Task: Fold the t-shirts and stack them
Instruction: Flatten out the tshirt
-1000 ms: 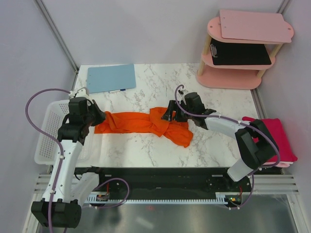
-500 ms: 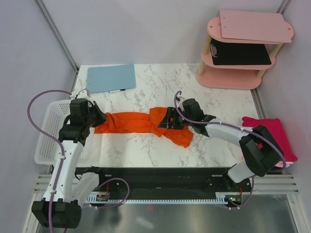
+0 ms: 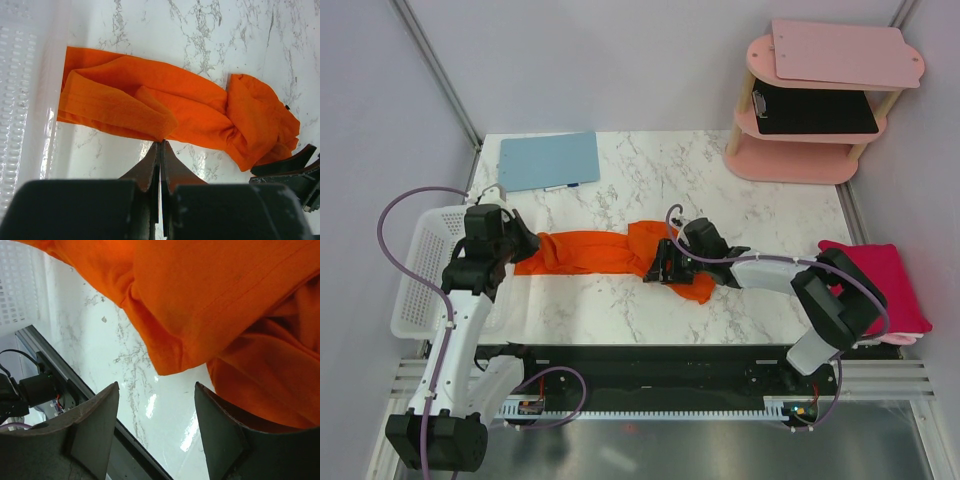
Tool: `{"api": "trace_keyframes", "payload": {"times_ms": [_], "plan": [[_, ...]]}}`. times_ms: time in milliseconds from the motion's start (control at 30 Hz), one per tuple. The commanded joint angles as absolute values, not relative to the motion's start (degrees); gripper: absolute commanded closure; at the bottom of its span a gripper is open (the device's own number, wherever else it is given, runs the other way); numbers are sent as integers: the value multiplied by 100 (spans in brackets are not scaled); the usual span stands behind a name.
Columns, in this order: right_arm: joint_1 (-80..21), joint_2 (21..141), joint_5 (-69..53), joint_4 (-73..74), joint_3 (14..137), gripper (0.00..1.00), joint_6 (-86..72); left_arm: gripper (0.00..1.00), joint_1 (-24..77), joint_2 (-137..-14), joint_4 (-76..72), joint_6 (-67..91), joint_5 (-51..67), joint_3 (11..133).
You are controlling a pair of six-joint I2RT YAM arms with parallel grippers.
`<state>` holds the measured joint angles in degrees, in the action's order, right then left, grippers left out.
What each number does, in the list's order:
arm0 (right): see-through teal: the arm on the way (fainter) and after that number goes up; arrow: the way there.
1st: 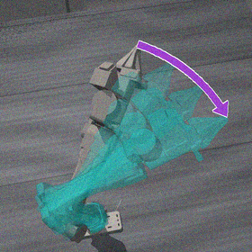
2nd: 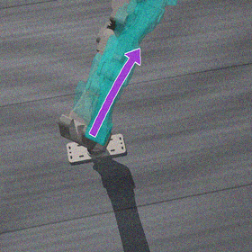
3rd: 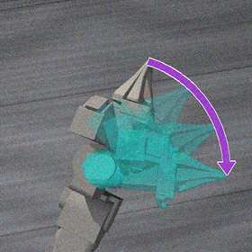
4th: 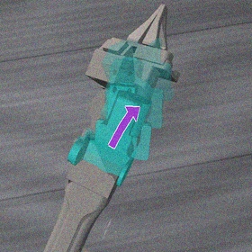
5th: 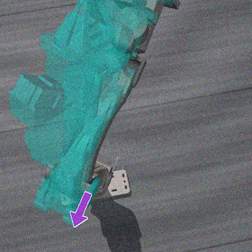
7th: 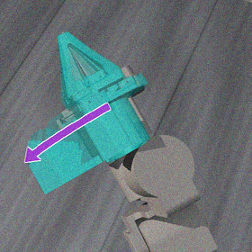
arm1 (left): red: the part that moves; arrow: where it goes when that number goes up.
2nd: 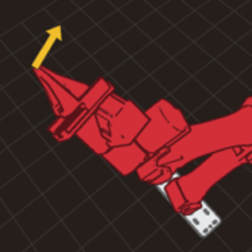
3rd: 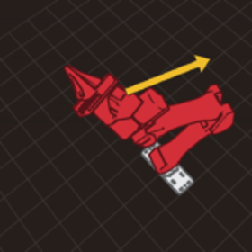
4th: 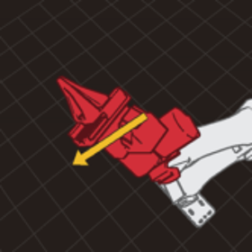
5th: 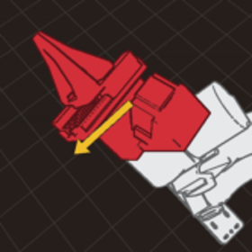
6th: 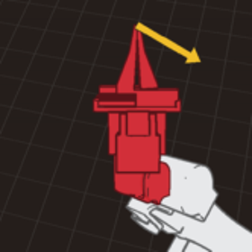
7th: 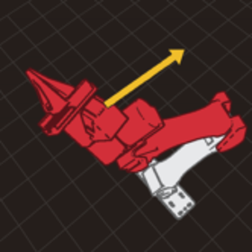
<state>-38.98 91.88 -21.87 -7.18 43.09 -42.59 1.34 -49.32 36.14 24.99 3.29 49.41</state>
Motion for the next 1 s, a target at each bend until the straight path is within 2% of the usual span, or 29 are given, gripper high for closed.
{"api": "trace_keyframes", "payload": {"times_ms": [0,133,300,400,433,467,633,767,967], "plan": [[-3946,9465,-2013,-1159,4386,32,-4324,98,114,-4825,3410,2400,378,4940],[-3946,9711,-1899,-1353,4500,36,-4403,98,114,-4825,3410,2373,343,4922],[-3955,9800,-1706,-1740,4526,50,-4605,98,114,-4834,3419,2355,299,4887],[-3973,9738,-1451,-1802,4518,61,-4649,98,114,-4869,3401,2347,325,4869],[-3973,9677,-1389,-1810,4491,73,-4658,98,114,-4869,3401,2347,316,4860],[-3990,9642,-1336,-1828,4483,79,-4667,98,114,-4887,3384,2347,325,4852],[-4017,9116,-1284,-1601,4491,97,-4500,98,114,-4869,3384,2303,316,4843],[-4025,8281,-810,-576,4710,100,-3965,98,114,-4825,3401,2224,343,4983],[-4025,6717,1053,1069,5615,100,-2682,98,114,-4816,3524,2110,360,5457]]}}
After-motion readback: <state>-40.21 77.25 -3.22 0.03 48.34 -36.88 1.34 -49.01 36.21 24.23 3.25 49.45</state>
